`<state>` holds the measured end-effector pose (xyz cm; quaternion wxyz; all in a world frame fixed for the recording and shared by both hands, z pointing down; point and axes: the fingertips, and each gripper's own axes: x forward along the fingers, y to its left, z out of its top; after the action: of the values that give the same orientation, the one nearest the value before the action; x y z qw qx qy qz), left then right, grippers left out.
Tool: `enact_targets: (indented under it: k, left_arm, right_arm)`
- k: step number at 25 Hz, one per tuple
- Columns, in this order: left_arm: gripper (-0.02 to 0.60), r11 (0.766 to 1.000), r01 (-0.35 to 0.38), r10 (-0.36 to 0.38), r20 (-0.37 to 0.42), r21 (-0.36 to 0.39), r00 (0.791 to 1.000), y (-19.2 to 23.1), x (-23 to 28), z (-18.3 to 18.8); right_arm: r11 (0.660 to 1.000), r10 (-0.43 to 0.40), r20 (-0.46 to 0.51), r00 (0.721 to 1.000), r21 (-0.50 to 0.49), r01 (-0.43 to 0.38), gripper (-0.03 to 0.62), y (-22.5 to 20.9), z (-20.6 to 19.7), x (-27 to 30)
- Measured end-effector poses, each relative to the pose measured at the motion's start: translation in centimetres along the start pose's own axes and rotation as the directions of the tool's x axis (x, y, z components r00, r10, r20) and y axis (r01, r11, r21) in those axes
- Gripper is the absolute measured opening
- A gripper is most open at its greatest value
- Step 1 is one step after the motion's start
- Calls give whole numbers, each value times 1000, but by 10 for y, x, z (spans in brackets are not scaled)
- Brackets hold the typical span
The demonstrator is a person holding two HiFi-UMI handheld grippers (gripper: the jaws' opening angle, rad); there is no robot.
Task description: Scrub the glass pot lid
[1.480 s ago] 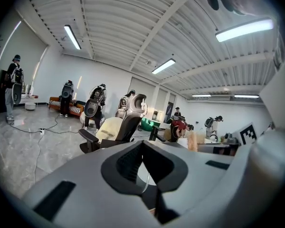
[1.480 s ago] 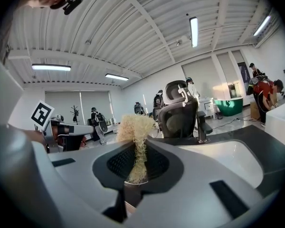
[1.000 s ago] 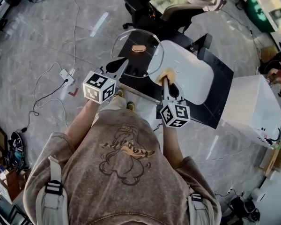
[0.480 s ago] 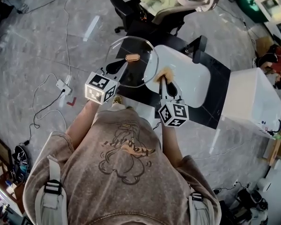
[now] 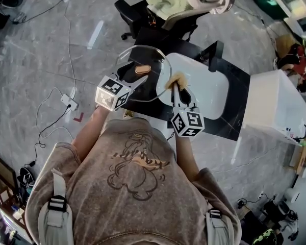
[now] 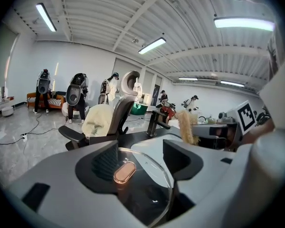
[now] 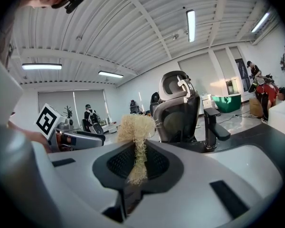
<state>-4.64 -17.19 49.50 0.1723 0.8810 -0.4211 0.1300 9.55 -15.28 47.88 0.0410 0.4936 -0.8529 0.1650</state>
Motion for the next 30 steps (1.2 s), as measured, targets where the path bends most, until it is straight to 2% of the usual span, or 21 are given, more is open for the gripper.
enact_targets:
  k: [5, 11, 21, 27, 30]
  left_arm:
    - [291, 999, 33, -30, -72, 34, 997, 9, 16, -19]
    - [291, 997, 36, -24, -165, 75, 986, 25, 42, -50]
    - [291, 989, 72, -28, -317, 130, 948, 37, 86, -99]
    - [290, 979, 93, -18, -375, 182, 927, 39, 107, -117]
    - [290, 976, 87, -6, -377, 198, 926, 41, 111, -116]
  right_arm:
    - [1000, -9, -5, 1000, 9, 9, 41, -1, -3, 5]
    - [1000, -13, -12, 1000, 12, 13, 43, 0, -5, 9]
    - [1000, -17, -32, 999, 14, 17, 42, -3, -11, 11]
    - [999, -31, -42, 999, 17, 31, 41, -6, -13, 9]
    - [999, -37, -45, 998, 18, 38, 41, -8, -13, 8]
